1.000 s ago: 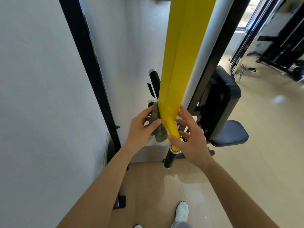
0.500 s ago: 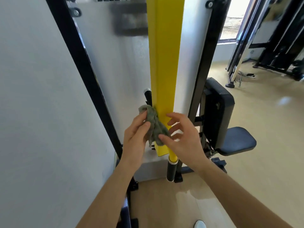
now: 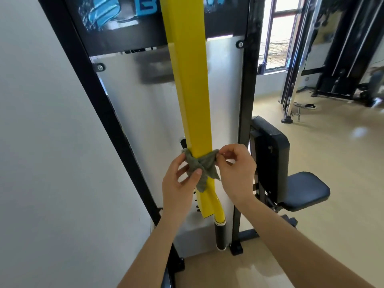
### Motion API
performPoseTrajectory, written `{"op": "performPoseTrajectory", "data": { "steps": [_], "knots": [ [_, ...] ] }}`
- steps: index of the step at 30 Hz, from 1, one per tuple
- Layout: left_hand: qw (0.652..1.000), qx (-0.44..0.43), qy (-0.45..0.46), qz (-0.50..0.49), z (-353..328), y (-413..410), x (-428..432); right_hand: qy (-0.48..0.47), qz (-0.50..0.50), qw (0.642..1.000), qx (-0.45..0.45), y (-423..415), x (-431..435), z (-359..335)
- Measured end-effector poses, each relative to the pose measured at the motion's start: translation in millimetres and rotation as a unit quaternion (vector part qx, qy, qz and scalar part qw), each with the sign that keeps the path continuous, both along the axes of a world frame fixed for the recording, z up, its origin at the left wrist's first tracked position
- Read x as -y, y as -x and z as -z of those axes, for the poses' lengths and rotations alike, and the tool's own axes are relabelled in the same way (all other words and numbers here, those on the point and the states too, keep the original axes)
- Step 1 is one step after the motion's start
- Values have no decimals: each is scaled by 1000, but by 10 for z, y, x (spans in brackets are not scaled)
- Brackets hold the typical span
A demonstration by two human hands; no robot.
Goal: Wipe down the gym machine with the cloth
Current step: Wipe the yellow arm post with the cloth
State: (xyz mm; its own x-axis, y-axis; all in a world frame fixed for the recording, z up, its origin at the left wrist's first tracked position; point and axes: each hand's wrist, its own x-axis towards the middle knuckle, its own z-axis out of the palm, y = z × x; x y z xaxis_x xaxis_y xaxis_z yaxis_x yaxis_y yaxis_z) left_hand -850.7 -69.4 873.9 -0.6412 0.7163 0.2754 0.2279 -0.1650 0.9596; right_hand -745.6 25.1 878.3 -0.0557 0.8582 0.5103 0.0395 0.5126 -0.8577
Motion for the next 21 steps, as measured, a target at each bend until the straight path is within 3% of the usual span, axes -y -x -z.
{"op": "performPoseTrajectory", "data": {
  "steps": [5, 9, 16, 21],
  "knots": [
    [998, -35, -45, -41, -108, -91, -24, 30, -157, 986, -35, -36, 155, 62],
    [994, -72, -65, -58, -323, -98, -31, -2, -169, 986, 10, -27, 24, 25],
    [981, -134, -108, -85, -748, -114, -102, -27, -240, 964, -112, -8, -192, -679],
    [971, -142, -153, -117, -1288, -176, -211, -40, -287, 952, -102, 25, -356, -1151]
  ]
}}
